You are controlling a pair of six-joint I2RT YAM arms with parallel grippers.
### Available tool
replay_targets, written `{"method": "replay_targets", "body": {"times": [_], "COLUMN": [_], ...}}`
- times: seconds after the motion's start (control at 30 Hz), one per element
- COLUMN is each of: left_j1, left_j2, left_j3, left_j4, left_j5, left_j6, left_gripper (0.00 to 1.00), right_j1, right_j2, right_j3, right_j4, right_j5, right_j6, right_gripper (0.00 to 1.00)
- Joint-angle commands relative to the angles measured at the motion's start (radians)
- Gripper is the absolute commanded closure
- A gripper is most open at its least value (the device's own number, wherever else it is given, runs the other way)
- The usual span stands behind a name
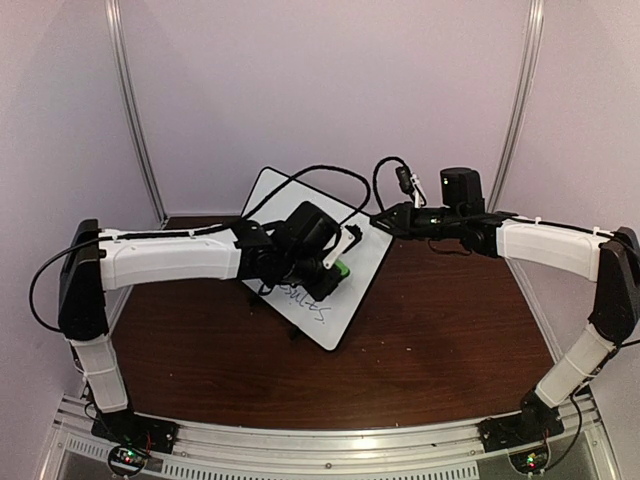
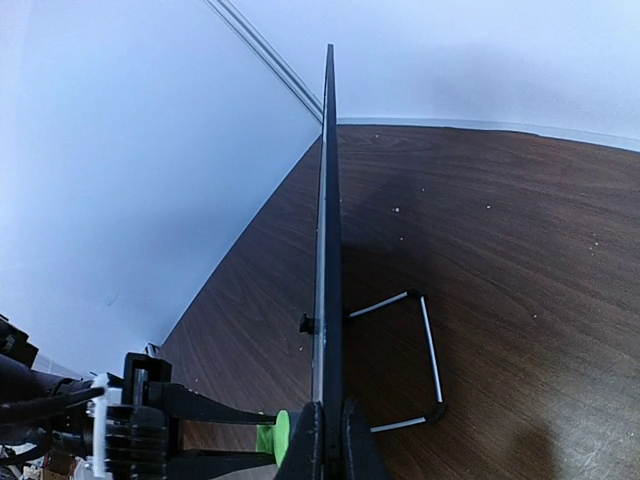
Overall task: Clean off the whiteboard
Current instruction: Erase the center of the whiteboard.
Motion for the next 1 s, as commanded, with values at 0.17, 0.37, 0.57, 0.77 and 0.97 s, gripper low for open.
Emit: {"method": "replay_targets", "body": {"times": [0.17,0.37,0.57,0.77,0.97], "left_j1": [0.214,0.432,0.58,0.645,0.664], "left_j2": [-0.202,-0.289,-0.251,-0.163,-0.089], "left_j3": [-0.203,-0.27,-0.378,-0.499,-0.502], "left_j4": [0.081,0.239,0.496,0.799,0.932], "left_j5": [-0.007,-0.007,0.039,0.069,0.167], "left_j6": [-0.113,-0.14,-0.061,0.041,0.171], "left_gripper": [0.84,0.83,0.84,0.84,0.84], "right_j1": [0.026,0.026,0.027,0.029,0.029], "right_j2": [-0.026,-0.03,-0.03,-0.044,-0.056], "right_j3": [0.014,0.007,0.005,-0.013,-0.023], "right_j4": [0.001,0.026,0.047,0.046,0.03], "right_j5": [-0.096,-0.11,-0.118,-0.119,-0.109], "right_j6": [-0.031,-0.024,-0.01,-0.014,-0.023], "right_gripper": [1.0,1.0,1.0,1.0,1.0]}}
